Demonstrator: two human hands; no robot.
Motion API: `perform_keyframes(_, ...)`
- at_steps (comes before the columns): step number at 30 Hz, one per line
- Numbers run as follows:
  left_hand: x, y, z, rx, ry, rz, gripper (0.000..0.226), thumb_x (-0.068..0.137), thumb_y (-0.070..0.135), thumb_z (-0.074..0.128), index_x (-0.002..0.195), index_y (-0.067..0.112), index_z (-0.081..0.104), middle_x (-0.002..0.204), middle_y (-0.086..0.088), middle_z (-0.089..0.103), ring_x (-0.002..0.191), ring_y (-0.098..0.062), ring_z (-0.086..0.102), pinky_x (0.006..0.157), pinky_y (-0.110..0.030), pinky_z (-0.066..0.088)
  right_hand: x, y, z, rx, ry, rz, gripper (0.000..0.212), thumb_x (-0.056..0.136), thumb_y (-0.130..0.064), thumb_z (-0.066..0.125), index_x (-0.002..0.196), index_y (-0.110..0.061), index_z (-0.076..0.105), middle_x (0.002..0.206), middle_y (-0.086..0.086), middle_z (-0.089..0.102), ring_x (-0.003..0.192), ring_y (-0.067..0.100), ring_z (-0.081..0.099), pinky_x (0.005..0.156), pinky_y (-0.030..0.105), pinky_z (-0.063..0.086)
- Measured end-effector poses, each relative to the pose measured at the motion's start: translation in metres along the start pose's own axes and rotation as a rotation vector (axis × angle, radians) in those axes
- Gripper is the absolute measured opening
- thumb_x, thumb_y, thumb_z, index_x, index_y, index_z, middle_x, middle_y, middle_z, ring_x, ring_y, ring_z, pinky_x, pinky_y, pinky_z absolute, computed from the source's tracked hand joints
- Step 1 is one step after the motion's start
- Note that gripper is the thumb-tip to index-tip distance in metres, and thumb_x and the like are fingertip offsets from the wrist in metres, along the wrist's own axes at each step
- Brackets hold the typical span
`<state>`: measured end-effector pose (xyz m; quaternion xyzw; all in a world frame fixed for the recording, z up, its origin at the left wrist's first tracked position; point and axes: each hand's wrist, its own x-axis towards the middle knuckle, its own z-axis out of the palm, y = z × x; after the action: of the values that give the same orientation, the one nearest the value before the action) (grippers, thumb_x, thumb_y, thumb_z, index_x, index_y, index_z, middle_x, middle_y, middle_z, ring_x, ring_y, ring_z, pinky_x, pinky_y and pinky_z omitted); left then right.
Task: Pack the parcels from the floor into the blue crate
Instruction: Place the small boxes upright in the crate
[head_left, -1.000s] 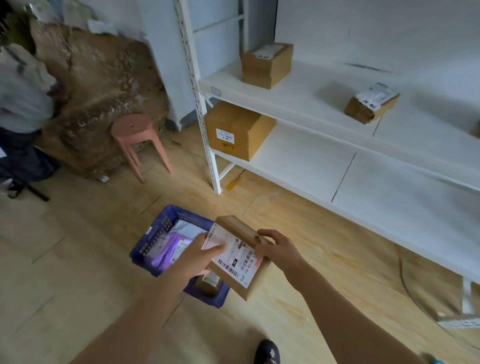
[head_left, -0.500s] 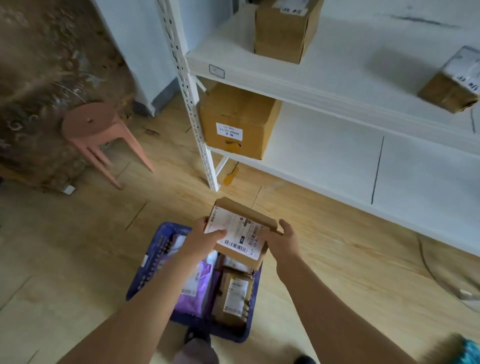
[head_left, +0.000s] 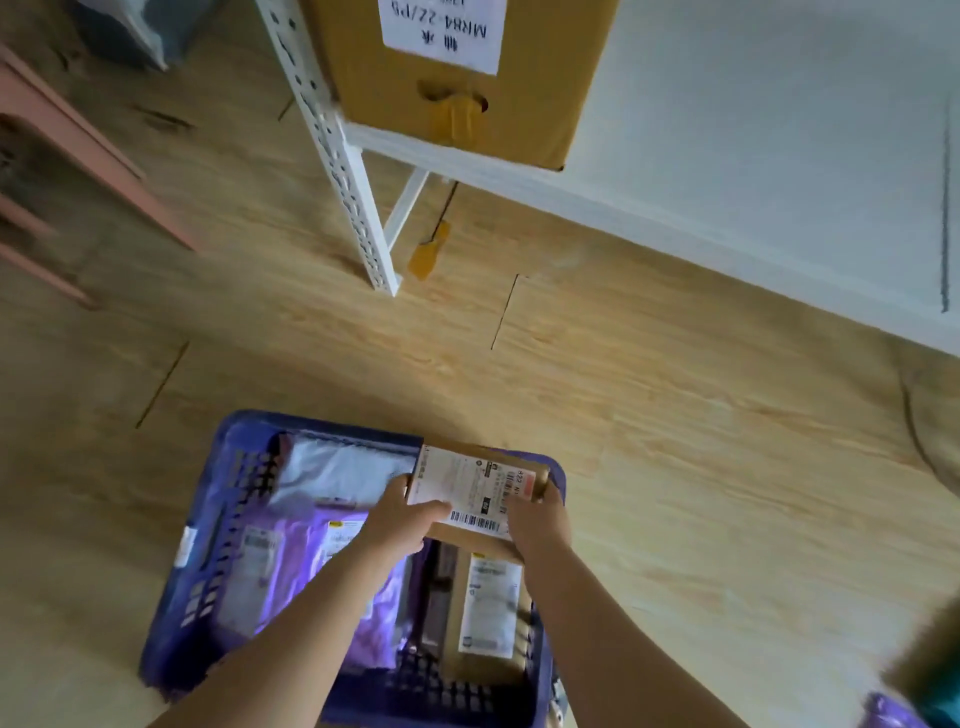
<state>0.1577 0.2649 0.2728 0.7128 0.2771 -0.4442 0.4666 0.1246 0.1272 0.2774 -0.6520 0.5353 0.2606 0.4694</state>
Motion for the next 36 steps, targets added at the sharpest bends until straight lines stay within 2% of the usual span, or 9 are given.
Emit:
perform_keyframes(4,0.05,-0.022,0.015,0.022,-0.053,-0.048,0.049,0.087,0.009,0.061,0.127,0.024,0.037,0.107,-0.003,0.055,0.097,-0.021,0.055,0.069,-0.026,0.044,0.045,0.017,0.024,0.08,0.07,0.128,0.038,0.09,-0.015,0.046,0.128,-0.013,0.051,0.079,-0.001,0.053,0.062,0.016,0.048,0.053,0.024,0.035)
perform_keyframes(11,0.079,-0.046,0.022,0.147,-0.131,-0.154,0.026,0.08,0.01,0.062,0.098,0.014,0.043,0.064,0.002,0.041,0.052,-0.011,0.037,0.045,-0.018,0.029,0.071,0.055,0.034,-0.128,0.081,0.098,0.031,0.086,-0.012,0.046,0.116,-0.015,0.051,0.071,-0.004,0.049,0.061,0.016,0.047,0.053,0.024,0.035)
perform_keyframes(18,0.084,-0.036,0.03,0.382,-0.157,-0.206,0.071,0.092,0.052,0.047,0.147,0.012,0.025,0.144,-0.01,0.042,0.127,-0.028,0.047,0.09,-0.036,0.044,0.073,0.055,0.036,-0.207,0.099,0.139,0.035,0.093,-0.027,0.038,0.121,-0.011,0.051,0.108,0.009,0.064,0.091,0.025,0.058,0.076,0.033,0.046)
perform_keyframes(23,0.11,-0.037,0.049,0.502,-0.116,-0.207,0.053,0.097,0.037,0.043,0.135,0.001,0.038,0.136,-0.027,0.046,0.126,-0.039,0.046,0.101,-0.044,0.042,0.085,0.038,0.05,-0.221,0.077,0.094,0.064,0.091,-0.015,0.042,0.149,-0.011,0.016,0.145,0.014,0.039,0.126,0.03,0.046,0.1,0.039,0.044)
perform_keyframes(26,0.117,-0.042,0.06,0.52,-0.114,-0.173,0.032,0.099,0.029,0.039,0.106,0.0,0.051,0.091,-0.021,0.06,0.08,-0.025,0.06,0.075,-0.03,0.048,0.085,0.037,0.057,-0.294,-0.004,0.019,0.071,0.09,-0.009,0.042,0.152,-0.017,0.009,0.158,0.008,0.011,0.139,0.027,0.031,0.107,0.036,0.038)
perform_keyframes(28,0.12,-0.045,0.065,0.539,-0.091,-0.138,0.025,0.099,0.022,0.038,0.09,0.004,0.053,0.09,-0.015,0.057,0.076,-0.02,0.057,0.068,-0.026,0.043,0.086,0.04,0.06,-0.325,-0.045,-0.007,0.069,0.088,-0.007,0.041,0.151,-0.02,0.016,0.16,0.005,0.003,0.139,0.027,0.03,0.105,0.036,0.041)
perform_keyframes(31,0.128,-0.051,0.066,0.471,-0.031,-0.135,0.031,0.097,0.014,0.039,0.12,-0.005,0.047,0.122,-0.022,0.054,0.105,-0.033,0.056,0.086,-0.032,0.047,0.086,0.044,0.06,-0.336,-0.073,-0.023,0.07,0.086,-0.004,0.039,0.15,-0.024,0.019,0.16,0.005,-0.002,0.139,0.029,0.031,0.102,0.039,0.045)
perform_keyframes(34,0.124,-0.05,0.06,0.314,-0.058,-0.137,0.045,0.097,0.008,0.038,0.141,0.01,0.032,0.126,-0.02,0.049,0.076,-0.019,0.05,0.082,-0.037,0.05,0.087,0.049,0.053,-0.326,-0.043,-0.076,0.069,0.085,-0.003,0.037,0.149,-0.025,0.025,0.16,0.001,0.004,0.14,0.025,0.03,0.104,0.033,0.042)
perform_keyframes(36,0.115,-0.048,0.057,0.264,-0.115,-0.096,0.06,0.099,0.007,0.035,0.151,0.028,0.011,0.142,-0.008,0.039,0.085,-0.015,0.051,0.077,-0.034,0.048,0.088,0.056,0.045,-0.309,-0.003,-0.118,0.066,0.084,-0.003,0.037,0.146,-0.025,0.032,0.157,0.0,0.02,0.136,0.023,0.036,0.103,0.036,0.043)
